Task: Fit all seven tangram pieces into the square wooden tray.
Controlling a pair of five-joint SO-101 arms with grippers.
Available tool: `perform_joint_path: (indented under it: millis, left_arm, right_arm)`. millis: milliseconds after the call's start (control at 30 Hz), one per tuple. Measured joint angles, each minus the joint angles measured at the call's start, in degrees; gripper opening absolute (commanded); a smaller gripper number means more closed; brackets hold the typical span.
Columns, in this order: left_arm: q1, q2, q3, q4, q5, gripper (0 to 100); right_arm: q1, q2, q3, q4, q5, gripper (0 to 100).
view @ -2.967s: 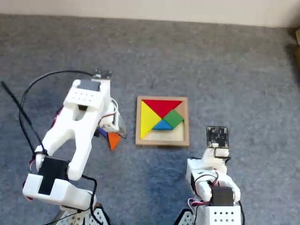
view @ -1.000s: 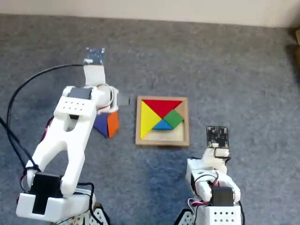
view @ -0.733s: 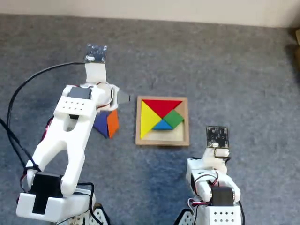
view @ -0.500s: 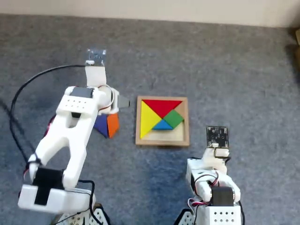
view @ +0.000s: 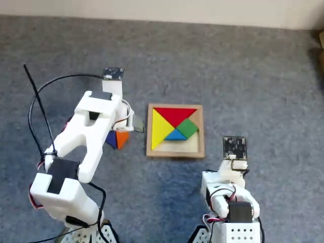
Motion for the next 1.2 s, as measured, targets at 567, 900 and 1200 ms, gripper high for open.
perform_joint_path:
  millis: [567, 900, 1200]
  left_arm:
    - [2.37, -0.18, 0.79, 0.26, 3.25, 33]
    - [8.88, 0.00, 1.23, 0.26, 4.13, 25]
    - [5.27, -0.18, 2.29, 0.26, 4.22, 25]
  right_arm:
    - [0.00, 0.00, 0.00, 0.00, 0.00, 0.5]
    - [0.00, 0.00, 0.00, 0.00, 0.00, 0.5]
    - [0.00, 0.00, 0.00, 0.00, 0.00, 0.5]
